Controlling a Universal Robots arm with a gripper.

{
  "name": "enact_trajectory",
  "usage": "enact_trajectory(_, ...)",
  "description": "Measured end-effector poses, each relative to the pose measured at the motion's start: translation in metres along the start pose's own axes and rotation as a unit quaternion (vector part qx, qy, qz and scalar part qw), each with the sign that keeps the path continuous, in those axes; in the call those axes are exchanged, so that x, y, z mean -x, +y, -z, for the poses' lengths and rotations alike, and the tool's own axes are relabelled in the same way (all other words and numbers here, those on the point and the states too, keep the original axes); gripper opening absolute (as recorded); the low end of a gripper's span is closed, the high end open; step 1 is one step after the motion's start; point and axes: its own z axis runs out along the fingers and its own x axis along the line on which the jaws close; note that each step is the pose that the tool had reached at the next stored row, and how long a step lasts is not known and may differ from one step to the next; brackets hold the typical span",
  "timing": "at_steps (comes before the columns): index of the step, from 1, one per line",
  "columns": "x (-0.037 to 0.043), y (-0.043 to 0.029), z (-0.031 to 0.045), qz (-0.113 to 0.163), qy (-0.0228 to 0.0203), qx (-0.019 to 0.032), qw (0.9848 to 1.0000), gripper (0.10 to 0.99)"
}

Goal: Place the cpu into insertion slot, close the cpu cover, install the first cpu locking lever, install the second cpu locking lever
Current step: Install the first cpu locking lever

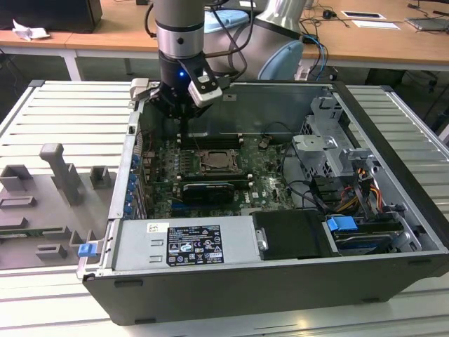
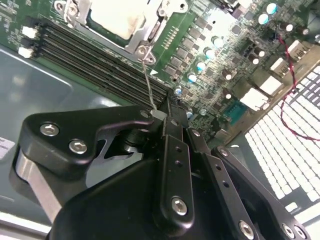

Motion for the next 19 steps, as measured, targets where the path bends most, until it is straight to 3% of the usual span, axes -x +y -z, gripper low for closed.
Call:
enact_trajectory(2,0.0058,0.0,-0.0001,0.0,0.0,0.0,1.0,0.106)
enact_trajectory(19,0.0212,-0.0003,-0.0018,0.0,0.0,0.0,1.0,0.106)
